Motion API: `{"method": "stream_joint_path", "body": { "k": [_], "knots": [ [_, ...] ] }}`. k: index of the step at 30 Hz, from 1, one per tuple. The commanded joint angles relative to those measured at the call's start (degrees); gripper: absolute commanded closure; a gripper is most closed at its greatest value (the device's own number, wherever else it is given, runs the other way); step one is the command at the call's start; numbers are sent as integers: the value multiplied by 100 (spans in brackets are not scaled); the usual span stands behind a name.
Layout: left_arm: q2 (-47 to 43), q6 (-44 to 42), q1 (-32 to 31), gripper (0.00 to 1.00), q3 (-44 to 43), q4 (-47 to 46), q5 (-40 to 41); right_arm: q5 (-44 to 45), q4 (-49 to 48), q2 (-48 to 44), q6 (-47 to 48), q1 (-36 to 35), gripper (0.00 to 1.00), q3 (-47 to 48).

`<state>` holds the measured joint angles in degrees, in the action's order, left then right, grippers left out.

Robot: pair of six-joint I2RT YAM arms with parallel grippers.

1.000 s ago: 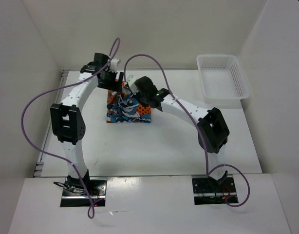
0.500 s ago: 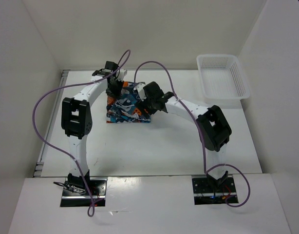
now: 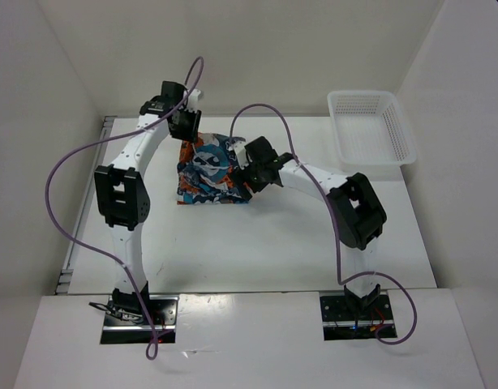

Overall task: Fold and stack the shorts
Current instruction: Fold the shorts

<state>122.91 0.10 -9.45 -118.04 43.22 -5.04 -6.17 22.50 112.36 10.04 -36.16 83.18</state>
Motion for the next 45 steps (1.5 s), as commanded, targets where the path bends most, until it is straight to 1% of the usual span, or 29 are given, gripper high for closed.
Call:
{"method": "stream_joint_path", "body": {
  "k": [1, 3, 7, 11, 13, 15, 17, 18, 21, 22, 24, 25, 27, 28, 29, 30, 32, 34, 37, 39, 42, 45],
  "knots": [
    [126, -10, 207, 56, -140, 116, -217, -112, -237, 146, -64, 4, 16, 137],
    [268, -10, 329, 53, -9, 116, -217, -112, -290, 146, -64, 4, 16, 216],
    [444, -10, 576, 53, 324, -15, -269, 2, -342, 146, -125, 4, 16, 575],
    [444, -10, 726, 54, 404, -68, -427, 55, -343, 207, -178, 4, 16, 980],
    [234, -10, 726, 52, 404, 1, -637, 213, -343, 208, -178, 4, 16, 1156],
    [-160, -10, 726, 49, 404, 2, -639, 475, -457, 208, -239, 4, 22, 1209],
    [-416, -10, 647, 47, 404, 2, -464, 591, -457, 208, -292, 4, 30, 1262],
    [-652, -10, 646, 47, 404, 2, -393, 591, -457, 208, -371, 4, 40, 1262],
    [-1022, -10, 445, 46, 404, 89, -278, 521, -457, 208, -503, 4, 55, 1262],
    [-1076, -10, 340, 46, 404, 229, -339, 469, -457, 277, -503, 4, 63, 1262],
    [-1129, -10, 216, 47, 544, 432, -979, 416, -457, 392, -775, 170, 71, 1508],
    [-1129, -10, 68, 49, 884, 511, -1190, 363, -457, 601, -880, 232, 79, 1639],
    [-1129, -10, -56, 53, 1369, 512, -1473, 363, -588, 883, -1021, 294, 83, 2157],
    [-1077, -10, -57, 53, 1589, 442, -1526, 571, -641, 1189, -1022, 355, 89, 2342],
    [-1076, -10, -118, 54, 1991, 354, -1526, 695, -642, 1349, -1022, 355, 92, 2700],
    [-1076, -10, -118, 54, 2178, 66, -1448, 801, -737, 1498, -1083, 355, 94, 2878],
    [-1076, -10, -118, 54, 2460, -199, -1168, 994, -800, 1929, -1197, 355, 97, 3360],
    [-1076, -10, -65, 55, 2680, -472, -711, 1048, -852, 2245, -1320, 355, 98, 3686],
    [-1024, -10, -13, 54, 2838, -683, -174, 1127, -853, 2597, -1373, 355, 100, 3977],
    [-962, -10, 57, 53, 2892, -736, 98, 996, -853, 2747, -1373, 355, 100, 4031],
    [-962, -10, 163, 53, 3260, -736, 283, 995, -853, 3011, -1514, 355, 100, 4163],
    [-1041, -10, 277, 53, 3602, -736, 214, 1302, -853, 3274, -1655, 355, 100, 4373]
  ]
}}
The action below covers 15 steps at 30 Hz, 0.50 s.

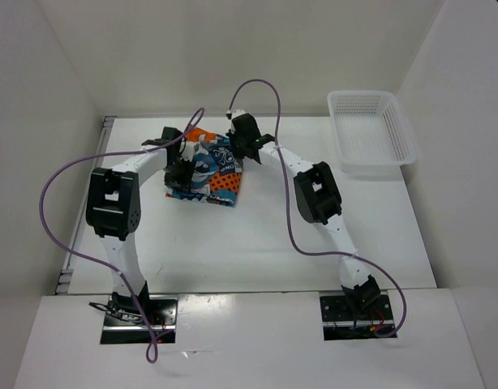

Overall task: Fold and stack the shorts
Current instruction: Fold the shorts

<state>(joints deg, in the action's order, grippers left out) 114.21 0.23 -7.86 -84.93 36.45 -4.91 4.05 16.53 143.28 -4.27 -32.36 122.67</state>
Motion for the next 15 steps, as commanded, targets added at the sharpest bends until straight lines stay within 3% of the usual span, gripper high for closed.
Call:
{"method": "stream_joint_path", "body": {
  "k": [1, 8, 15],
  "knots": [
    [-224, -23, 118, 53, 292, -59, 148, 280, -256, 261, -223, -25, 100, 572],
    [-224, -23, 355, 53, 564, 108, 95, 1668, -326, 648, -338, 27, 100, 916],
    [-338, -23, 408, 49, -65, 494, -721, 1388, -265, 535, -39, 28, 96, 1478]
  ]
}}
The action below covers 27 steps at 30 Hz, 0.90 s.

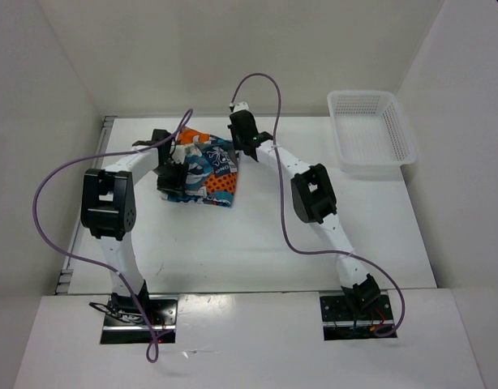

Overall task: Fold and stack the shorts
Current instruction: Fold the shorts

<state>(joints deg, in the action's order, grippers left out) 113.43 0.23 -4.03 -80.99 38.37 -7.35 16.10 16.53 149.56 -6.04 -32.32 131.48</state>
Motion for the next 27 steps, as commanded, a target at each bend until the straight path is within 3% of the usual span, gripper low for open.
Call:
{"method": "stream_joint_path", "body": {
  "k": [1, 3, 4, 7, 10, 14, 19, 23, 27],
  "knots": [
    [-321, -23, 25, 47, -601, 459, -591, 122, -265, -93, 191, 24, 90, 685],
    [-382, -23, 25, 47, -891, 575, -907, 122, -265, -382, 261, -29, 84, 818],
    [-452, -23, 25, 46, -1179, 653, -995, -35, -204, -496, 262, -29, 73, 879],
    [-523, -23, 25, 45, -1568, 654, -996, -421, -2, -1083, 332, -29, 55, 661],
    [-445, -23, 78, 43, -1806, 585, -663, -1236, 244, -1821, 332, 23, 48, -355],
    [-172, -23, 131, 43, -1736, 522, -513, -2441, 491, -2746, 420, 85, 41, -1868],
    [327, -23, 131, 43, -1736, 260, -513, -2918, 439, -3336, 105, 85, 41, -3556],
    [646, -23, 131, 43, -1736, 136, -223, -3270, 386, -3284, -195, 85, 39, -3857],
    [777, -23, 131, 41, -1525, 21, -56, -3631, 324, -3082, -310, 85, 28, -3858]
  ]
}}
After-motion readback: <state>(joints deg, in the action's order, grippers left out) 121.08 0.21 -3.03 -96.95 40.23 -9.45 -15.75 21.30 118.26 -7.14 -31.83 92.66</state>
